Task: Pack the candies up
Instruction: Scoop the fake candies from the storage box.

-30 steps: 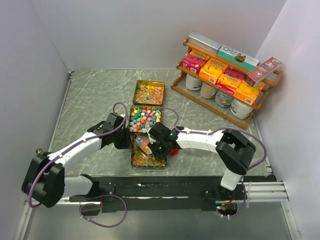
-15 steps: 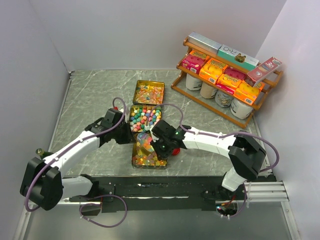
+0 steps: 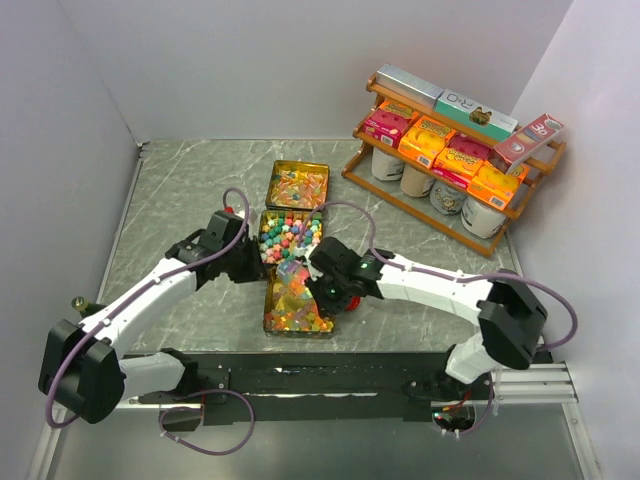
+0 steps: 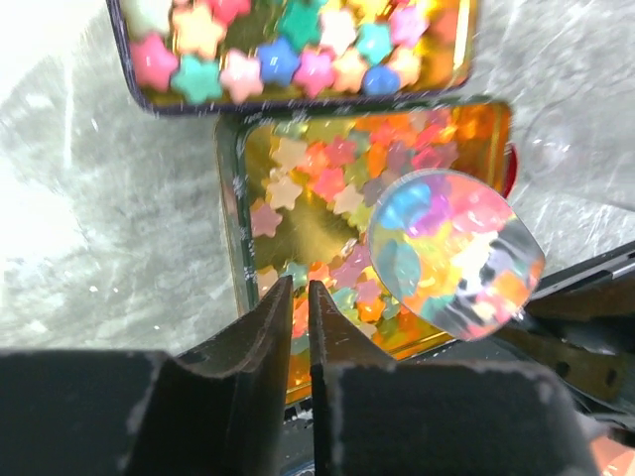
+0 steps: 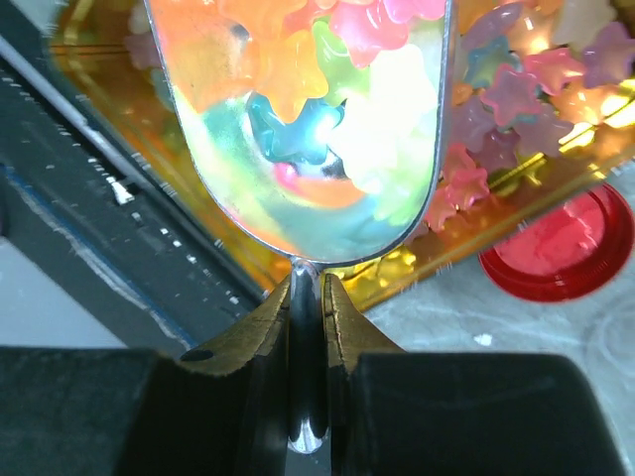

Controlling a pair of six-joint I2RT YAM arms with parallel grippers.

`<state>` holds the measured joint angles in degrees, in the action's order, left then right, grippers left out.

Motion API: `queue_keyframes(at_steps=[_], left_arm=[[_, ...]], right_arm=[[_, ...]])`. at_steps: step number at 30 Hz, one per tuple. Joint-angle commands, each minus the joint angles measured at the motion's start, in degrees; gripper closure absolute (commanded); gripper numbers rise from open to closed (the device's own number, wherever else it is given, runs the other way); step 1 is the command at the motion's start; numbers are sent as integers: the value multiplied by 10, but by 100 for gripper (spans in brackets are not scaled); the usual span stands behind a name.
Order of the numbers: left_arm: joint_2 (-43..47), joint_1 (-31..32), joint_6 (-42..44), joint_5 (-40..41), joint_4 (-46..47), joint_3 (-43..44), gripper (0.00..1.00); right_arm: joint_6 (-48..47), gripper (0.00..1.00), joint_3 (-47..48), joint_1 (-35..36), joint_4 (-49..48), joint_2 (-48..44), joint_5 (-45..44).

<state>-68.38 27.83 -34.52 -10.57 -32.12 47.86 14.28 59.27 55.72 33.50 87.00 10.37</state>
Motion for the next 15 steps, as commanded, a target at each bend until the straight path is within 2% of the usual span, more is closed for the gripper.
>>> queue_keyframes(at_steps=[1,15], left_arm=[[25,0,22,20,-22,51,81],[-21,6,52,-47,22,138,52]], right_arm=[[17,100,21,1,10,-66,-15],[101,100,2,-37,194,-215,-43]])
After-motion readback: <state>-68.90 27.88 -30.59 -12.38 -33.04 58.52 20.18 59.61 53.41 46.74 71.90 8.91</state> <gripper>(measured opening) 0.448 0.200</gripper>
